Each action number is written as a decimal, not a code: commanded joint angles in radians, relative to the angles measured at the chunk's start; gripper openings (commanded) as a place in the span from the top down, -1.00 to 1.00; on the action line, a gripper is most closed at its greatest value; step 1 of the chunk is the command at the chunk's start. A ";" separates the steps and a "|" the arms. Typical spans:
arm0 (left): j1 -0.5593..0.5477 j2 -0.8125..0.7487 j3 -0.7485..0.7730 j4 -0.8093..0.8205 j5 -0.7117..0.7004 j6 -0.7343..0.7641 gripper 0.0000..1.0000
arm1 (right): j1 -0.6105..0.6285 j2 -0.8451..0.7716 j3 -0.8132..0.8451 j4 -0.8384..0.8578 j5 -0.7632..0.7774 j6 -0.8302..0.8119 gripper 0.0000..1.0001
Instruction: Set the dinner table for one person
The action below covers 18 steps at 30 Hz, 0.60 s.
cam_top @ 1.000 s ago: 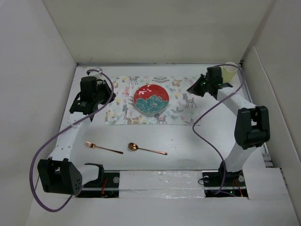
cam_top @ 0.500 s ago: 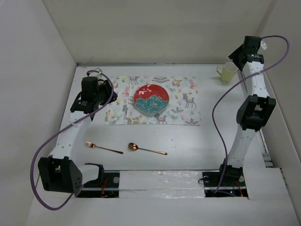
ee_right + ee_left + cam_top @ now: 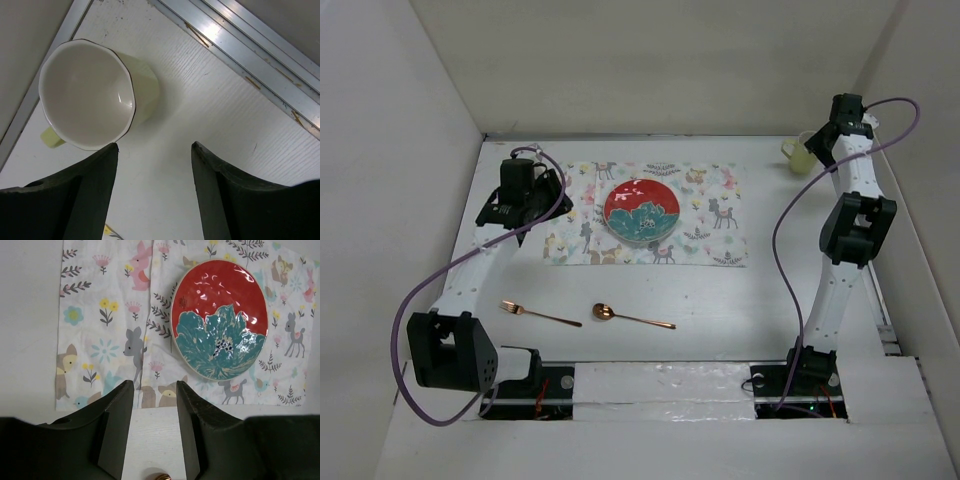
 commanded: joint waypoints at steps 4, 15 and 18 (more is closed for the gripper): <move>-0.005 0.002 0.047 0.003 0.021 0.007 0.28 | -0.017 -0.006 0.041 0.071 -0.072 0.041 -0.14; -0.005 0.014 0.040 0.012 0.067 0.007 0.30 | -0.035 -0.205 -0.311 0.335 -0.157 0.146 -0.10; -0.005 0.020 0.045 0.015 0.072 0.007 0.31 | -0.035 -0.220 -0.314 0.364 -0.155 0.155 -0.08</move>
